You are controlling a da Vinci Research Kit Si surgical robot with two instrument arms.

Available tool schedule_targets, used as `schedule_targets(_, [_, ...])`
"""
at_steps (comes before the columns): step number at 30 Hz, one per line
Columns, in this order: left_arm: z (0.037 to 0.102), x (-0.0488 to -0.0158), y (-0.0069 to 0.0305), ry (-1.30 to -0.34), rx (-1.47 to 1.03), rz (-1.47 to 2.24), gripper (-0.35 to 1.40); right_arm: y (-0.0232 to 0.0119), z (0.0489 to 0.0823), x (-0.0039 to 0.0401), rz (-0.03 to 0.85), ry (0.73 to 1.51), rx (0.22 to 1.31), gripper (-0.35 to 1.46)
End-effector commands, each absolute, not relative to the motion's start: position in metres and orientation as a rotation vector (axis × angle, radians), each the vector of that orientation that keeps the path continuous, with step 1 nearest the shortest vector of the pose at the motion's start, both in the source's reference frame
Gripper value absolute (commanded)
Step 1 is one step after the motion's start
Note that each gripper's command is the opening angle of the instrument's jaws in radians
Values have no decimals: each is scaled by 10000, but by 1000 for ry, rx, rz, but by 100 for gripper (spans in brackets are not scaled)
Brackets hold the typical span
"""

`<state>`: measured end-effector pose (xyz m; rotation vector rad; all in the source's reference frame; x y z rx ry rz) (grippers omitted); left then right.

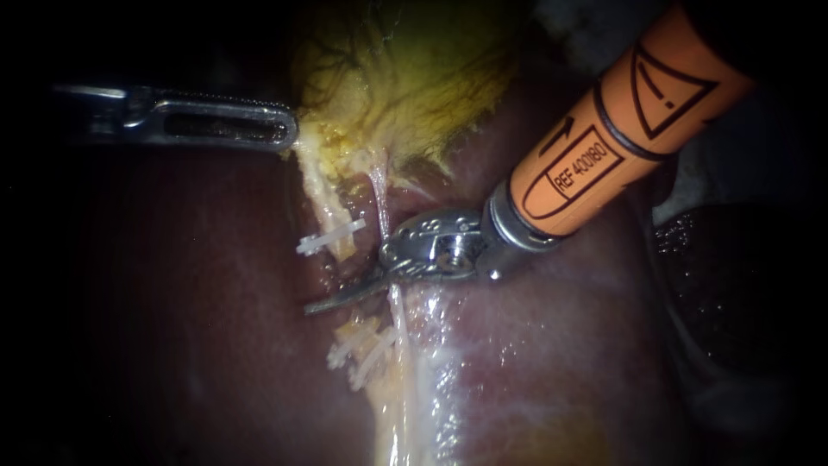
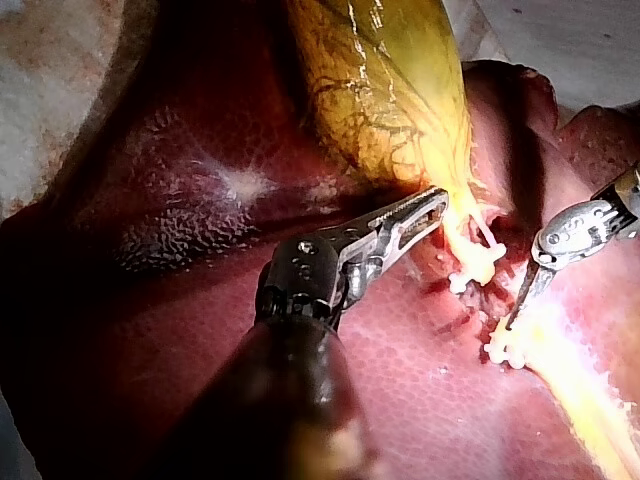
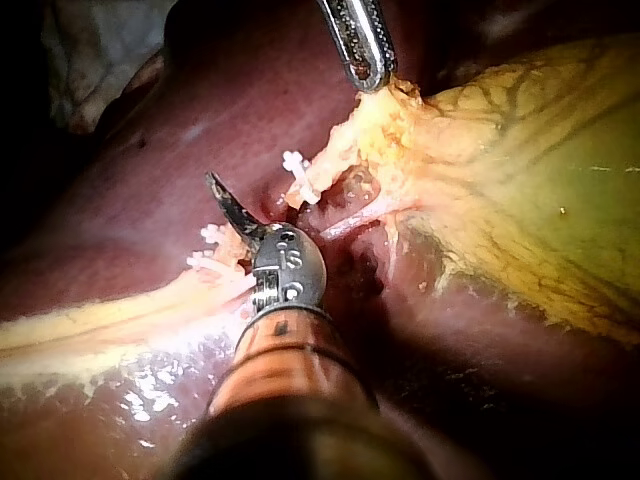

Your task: Go back from the cut left tube

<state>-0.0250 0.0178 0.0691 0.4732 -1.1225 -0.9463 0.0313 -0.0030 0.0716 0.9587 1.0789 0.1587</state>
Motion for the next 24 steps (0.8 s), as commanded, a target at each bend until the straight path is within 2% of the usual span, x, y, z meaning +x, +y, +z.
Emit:
schedule_targets(1, [691,-250,178,-1123,475,-946,-35,-31,716,312,155,1081,965,-35])
schedule_targets(3, [691,-250,178,-1123,475,-946,-35,-32,715,312,148,1092,976,-35])
schedule_targets(4, [691,-250,178,-1123,475,-946,-35,-33,715,313,145,1101,981,-18])
schedule_targets(6, [691,-249,178,-1123,475,-946,-35,-34,713,314,164,1114,977,69])
schedule_targets(7, [691,-249,178,-1123,475,-946,-35,-35,712,315,178,1119,970,92])
schedule_targets(9, [691,-249,178,-1123,475,-946,-35,-36,710,316,199,1130,950,114])
schedule_targets(11, [692,-249,178,-1122,472,-947,-35,-38,709,317,205,1131,943,124])
schedule_targets(14, [692,-249,178,-1122,472,-947,-35,-39,708,316,207,1131,941,126])
schedule_targets(17, [693,-248,178,-1122,472,-947,-35,-43,704,309,245,1138,890,131])
schedule_targets(19, [693,-248,179,-1122,473,-946,-35,-47,699,299,315,1144,810,136])
schedule_targets(21, [695,-247,179,-1122,470,-947,-35,-53,692,288,378,1157,677,143])
schedule_targets(24, [696,-247,179,-1122,470,-947,-35,-57,674,264,383,1164,531,144])
